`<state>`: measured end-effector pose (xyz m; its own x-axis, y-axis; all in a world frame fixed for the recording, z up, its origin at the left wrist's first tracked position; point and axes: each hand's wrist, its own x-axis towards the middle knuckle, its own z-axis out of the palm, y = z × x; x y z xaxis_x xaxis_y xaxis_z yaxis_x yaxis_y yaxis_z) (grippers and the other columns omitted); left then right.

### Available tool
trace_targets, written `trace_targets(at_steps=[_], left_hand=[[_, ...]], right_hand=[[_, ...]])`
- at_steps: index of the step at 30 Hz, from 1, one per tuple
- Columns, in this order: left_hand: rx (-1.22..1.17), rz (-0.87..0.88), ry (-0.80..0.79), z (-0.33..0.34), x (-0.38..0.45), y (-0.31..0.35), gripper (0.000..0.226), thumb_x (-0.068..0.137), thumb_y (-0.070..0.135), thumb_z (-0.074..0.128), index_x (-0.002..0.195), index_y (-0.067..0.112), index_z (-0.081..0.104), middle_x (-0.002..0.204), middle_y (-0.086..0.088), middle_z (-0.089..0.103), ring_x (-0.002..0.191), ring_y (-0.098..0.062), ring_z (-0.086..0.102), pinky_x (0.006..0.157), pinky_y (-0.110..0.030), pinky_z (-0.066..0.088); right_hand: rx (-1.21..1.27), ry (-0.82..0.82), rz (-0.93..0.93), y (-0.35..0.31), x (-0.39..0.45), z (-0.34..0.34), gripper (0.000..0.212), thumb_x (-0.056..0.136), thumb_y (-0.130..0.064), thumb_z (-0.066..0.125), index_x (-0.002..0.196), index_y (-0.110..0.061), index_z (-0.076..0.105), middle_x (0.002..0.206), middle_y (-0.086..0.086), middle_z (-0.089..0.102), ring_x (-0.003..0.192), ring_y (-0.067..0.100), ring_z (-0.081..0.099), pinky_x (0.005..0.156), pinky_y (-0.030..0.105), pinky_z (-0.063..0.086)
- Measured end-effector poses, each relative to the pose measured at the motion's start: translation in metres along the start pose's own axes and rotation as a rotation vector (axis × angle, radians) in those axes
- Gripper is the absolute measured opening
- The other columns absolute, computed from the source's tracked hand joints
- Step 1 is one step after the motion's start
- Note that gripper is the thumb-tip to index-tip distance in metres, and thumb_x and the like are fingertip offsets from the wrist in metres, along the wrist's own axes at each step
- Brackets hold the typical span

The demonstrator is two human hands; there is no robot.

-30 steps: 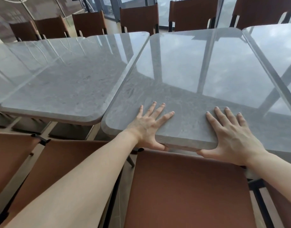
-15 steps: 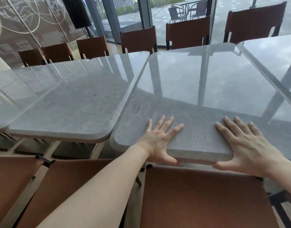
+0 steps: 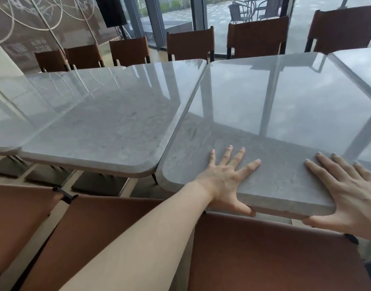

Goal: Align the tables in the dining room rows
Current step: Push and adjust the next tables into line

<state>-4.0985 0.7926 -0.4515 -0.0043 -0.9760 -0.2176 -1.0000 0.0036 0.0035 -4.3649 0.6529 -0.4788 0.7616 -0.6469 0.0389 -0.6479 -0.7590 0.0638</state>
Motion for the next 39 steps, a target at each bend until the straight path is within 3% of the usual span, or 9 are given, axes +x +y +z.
trace_targets(at_steps=[3,9,22,28,32,39], left_hand=[[-0.002,0.003,-0.002,0.000,0.002,-0.002,0.122,0.073,0.077,0.066,0.159,0.037,-0.010,0.167,-0.011,-0.020,0.151,-0.039,-0.023,0.114,-0.073,-0.008],[0.005,0.005,-0.009,-0.003,0.000,-0.001,0.123,0.072,0.078,0.066,0.160,0.034,-0.007,0.168,-0.014,-0.016,0.151,-0.042,-0.020,0.113,-0.075,-0.006],[0.016,0.005,-0.018,-0.004,0.003,-0.002,0.123,0.072,0.078,0.066,0.160,0.035,-0.010,0.167,-0.014,-0.019,0.151,-0.042,-0.022,0.114,-0.075,-0.008],[0.012,0.009,-0.010,-0.004,0.003,-0.003,0.123,0.072,0.079,0.065,0.159,0.037,-0.010,0.167,-0.012,-0.019,0.151,-0.041,-0.022,0.114,-0.073,-0.009],[0.021,0.015,-0.019,-0.004,0.004,-0.003,0.123,0.072,0.079,0.065,0.160,0.036,-0.011,0.167,-0.013,-0.020,0.151,-0.042,-0.023,0.114,-0.074,-0.010],[0.012,0.028,-0.017,-0.006,0.005,-0.004,0.122,0.074,0.076,0.066,0.159,0.036,-0.011,0.167,-0.012,-0.020,0.151,-0.041,-0.024,0.113,-0.074,-0.010]], right_hand=[[0.003,0.040,0.006,0.002,0.003,0.004,0.135,0.044,-0.098,0.055,0.155,-0.024,0.034,0.160,0.010,0.037,0.147,0.037,0.032,0.116,0.058,0.024],[0.060,0.056,-0.007,0.007,0.007,0.018,0.131,0.046,-0.096,0.059,0.153,-0.027,0.029,0.158,0.014,0.035,0.145,0.044,0.033,0.112,0.069,0.030],[0.091,0.119,-0.026,0.009,0.009,0.019,0.131,0.043,-0.095,0.061,0.151,-0.026,0.033,0.158,0.011,0.037,0.146,0.040,0.033,0.114,0.065,0.029],[0.071,0.083,-0.019,0.009,0.008,0.013,0.133,0.045,-0.098,0.054,0.154,-0.026,0.032,0.161,0.008,0.032,0.149,0.035,0.029,0.119,0.059,0.023],[0.077,0.083,-0.018,0.007,0.007,0.013,0.135,0.041,-0.094,0.062,0.154,-0.026,0.032,0.161,0.007,0.033,0.149,0.034,0.029,0.119,0.059,0.023],[0.099,0.056,-0.007,0.007,0.009,0.007,0.133,0.044,-0.099,0.054,0.154,-0.027,0.033,0.162,0.006,0.033,0.151,0.034,0.027,0.119,0.060,0.023]])
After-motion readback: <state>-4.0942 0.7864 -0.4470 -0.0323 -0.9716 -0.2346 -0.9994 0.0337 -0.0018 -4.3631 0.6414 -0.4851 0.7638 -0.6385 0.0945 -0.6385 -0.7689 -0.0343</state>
